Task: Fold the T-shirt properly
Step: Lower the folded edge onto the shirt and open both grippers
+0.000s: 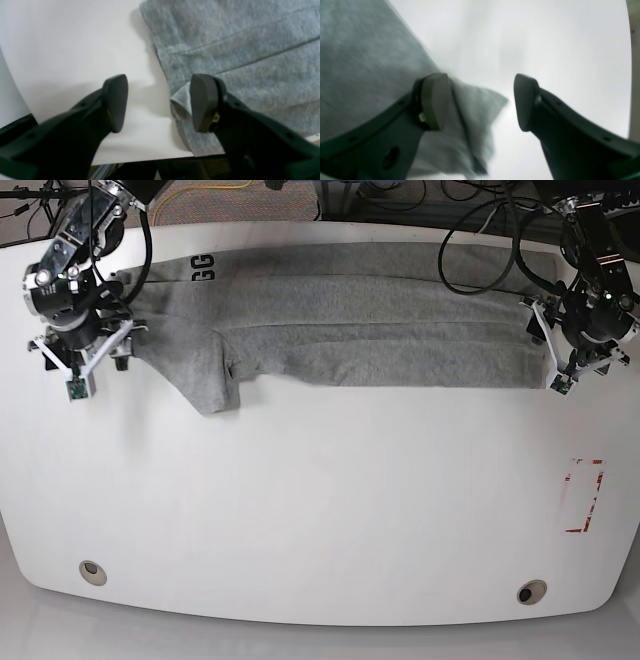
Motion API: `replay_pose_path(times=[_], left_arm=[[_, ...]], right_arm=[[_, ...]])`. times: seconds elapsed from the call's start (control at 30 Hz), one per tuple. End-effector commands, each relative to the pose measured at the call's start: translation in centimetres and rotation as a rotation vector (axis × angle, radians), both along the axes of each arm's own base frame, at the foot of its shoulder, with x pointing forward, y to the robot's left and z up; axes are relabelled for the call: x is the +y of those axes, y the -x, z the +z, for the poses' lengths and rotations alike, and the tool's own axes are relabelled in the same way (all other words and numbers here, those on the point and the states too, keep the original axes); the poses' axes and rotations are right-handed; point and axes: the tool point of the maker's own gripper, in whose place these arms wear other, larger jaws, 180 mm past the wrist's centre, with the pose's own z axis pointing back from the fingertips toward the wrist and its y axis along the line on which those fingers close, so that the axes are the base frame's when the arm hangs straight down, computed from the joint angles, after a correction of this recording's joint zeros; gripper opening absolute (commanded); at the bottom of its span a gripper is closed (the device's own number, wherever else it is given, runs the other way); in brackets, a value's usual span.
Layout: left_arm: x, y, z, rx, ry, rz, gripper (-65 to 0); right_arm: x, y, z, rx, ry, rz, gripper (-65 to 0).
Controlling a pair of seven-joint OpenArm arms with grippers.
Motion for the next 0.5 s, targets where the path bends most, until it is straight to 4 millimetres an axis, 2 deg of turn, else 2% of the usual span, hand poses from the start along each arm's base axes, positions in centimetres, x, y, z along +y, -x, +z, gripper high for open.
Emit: replay_pose_path(times=[0.0,0.17,0.47], left_arm=[[0.4,-1.0,1.3,-0.045,-0.017,-0.006,-27.9],[0.4,-1.0,1.3,-0.045,-0.02,-0.005,-27.9],[0.5,-1.0,1.2,-0.043,-0.019,-0.003,-27.9]], right_arm=[[1.8,-2.7,1.5,-0.084,-0.033,0.052,-25.7],[4.6,-5.1,1.1,-0.094,-0.094,0.119,-25.7],[10.5,-6.8,0.6,-0.099,-0.18,0.225,-25.7]])
